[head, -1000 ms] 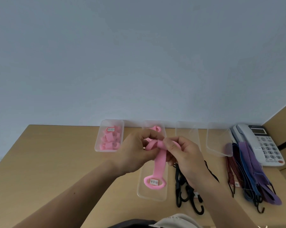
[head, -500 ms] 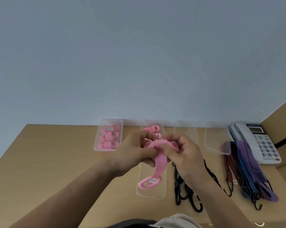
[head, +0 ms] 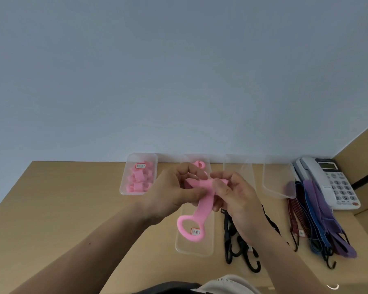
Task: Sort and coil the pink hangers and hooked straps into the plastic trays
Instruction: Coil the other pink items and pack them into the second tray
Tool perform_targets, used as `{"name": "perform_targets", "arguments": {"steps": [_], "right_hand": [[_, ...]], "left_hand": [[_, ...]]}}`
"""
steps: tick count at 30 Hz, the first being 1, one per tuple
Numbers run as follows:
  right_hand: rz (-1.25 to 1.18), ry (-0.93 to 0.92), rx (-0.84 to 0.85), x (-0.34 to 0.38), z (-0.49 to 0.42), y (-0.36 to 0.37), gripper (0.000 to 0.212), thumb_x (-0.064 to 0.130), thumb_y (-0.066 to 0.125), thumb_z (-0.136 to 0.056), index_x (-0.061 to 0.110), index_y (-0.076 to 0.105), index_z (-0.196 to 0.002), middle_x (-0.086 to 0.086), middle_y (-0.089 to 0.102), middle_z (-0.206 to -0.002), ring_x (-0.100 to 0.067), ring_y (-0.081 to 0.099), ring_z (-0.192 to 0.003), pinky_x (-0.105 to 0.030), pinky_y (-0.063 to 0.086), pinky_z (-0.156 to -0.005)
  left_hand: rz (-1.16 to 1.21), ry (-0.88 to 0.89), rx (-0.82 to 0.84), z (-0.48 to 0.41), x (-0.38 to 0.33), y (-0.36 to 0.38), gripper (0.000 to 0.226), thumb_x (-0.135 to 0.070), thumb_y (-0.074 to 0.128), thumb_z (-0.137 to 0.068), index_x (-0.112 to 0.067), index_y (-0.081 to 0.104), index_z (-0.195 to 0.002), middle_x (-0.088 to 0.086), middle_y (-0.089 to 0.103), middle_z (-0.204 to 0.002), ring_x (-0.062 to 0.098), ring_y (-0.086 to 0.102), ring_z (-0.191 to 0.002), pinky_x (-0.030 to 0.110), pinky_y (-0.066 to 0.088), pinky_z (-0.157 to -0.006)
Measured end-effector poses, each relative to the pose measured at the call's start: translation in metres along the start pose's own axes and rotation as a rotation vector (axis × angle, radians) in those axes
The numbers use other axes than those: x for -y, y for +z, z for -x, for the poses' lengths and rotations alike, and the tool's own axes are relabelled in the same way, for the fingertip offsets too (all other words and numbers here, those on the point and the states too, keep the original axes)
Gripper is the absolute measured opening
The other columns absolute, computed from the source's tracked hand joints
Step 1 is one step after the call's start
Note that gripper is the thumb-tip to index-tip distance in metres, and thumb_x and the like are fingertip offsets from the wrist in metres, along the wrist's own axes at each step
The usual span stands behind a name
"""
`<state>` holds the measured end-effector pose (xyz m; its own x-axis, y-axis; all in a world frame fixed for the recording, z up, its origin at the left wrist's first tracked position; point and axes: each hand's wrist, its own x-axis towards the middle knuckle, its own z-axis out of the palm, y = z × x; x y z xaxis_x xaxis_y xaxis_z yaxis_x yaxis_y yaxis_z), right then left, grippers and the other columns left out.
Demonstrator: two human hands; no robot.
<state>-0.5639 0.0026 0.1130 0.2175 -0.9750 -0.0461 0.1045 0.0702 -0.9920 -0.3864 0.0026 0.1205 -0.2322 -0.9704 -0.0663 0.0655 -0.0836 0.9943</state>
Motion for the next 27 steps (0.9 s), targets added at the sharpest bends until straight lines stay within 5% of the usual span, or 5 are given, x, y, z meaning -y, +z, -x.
{"name": "perform_targets", "arguments": {"steps": [5,8,15,21,27], "right_hand": [[0.099,0.027,-0.005,0.0017,-0.0026,-0.0003,0.046,0.048,0.073,-0.068,0.007,0.067,-0.085,-0.029,0.061,-0.075,-0.024,0.053,-0.054,-0.034,0.046,-0.053],[0.152,-0.010,-0.015,0.0021,-0.0030,-0.0016,0.035,0.043,0.074,-0.069,0.011,0.069,-0.080,-0.022,0.062,-0.068,-0.021,0.052,-0.051,-0.030,0.045,-0.052],[0.065,-0.014,0.001,0.0042,-0.0019,-0.0015,0.033,0.029,0.078,-0.067,0.006,0.067,-0.088,-0.011,0.065,-0.070,-0.017,0.054,-0.057,-0.027,0.048,-0.055],[0.026,-0.025,0.044,0.0023,-0.0017,-0.0027,0.030,0.016,0.075,-0.069,0.004,0.064,-0.095,-0.001,0.067,-0.076,-0.012,0.063,-0.066,-0.022,0.053,-0.063],[0.017,-0.028,0.055,-0.0002,-0.0045,-0.0046,0.032,-0.005,0.079,-0.073,0.021,0.069,-0.090,-0.001,0.069,-0.086,-0.017,0.069,-0.083,-0.027,0.056,-0.074]], "left_hand": [[-0.062,0.010,0.007,0.0026,0.0024,-0.0010,0.030,0.008,0.073,-0.080,-0.009,0.060,-0.101,0.011,0.065,-0.088,0.024,0.062,-0.080,0.035,0.054,-0.074],[-0.039,-0.035,-0.023,0.0023,0.0027,-0.0012,0.038,-0.001,0.079,-0.075,-0.010,0.059,-0.107,0.007,0.066,-0.085,0.021,0.064,-0.077,0.033,0.057,-0.072],[-0.084,-0.117,0.065,0.0009,-0.0001,-0.0057,0.034,-0.012,0.076,-0.077,-0.003,0.056,-0.101,0.027,0.070,-0.088,0.037,0.066,-0.077,0.033,0.057,-0.065],[-0.043,-0.146,0.105,-0.0017,0.0014,-0.0060,0.032,-0.007,0.070,-0.073,0.001,0.059,-0.103,0.015,0.070,-0.085,0.027,0.066,-0.075,0.033,0.056,-0.068],[0.006,-0.138,0.040,-0.0039,-0.0022,-0.0041,0.030,-0.019,0.068,-0.077,0.001,0.064,-0.100,0.015,0.067,-0.082,0.026,0.062,-0.073,0.033,0.056,-0.067]]}}
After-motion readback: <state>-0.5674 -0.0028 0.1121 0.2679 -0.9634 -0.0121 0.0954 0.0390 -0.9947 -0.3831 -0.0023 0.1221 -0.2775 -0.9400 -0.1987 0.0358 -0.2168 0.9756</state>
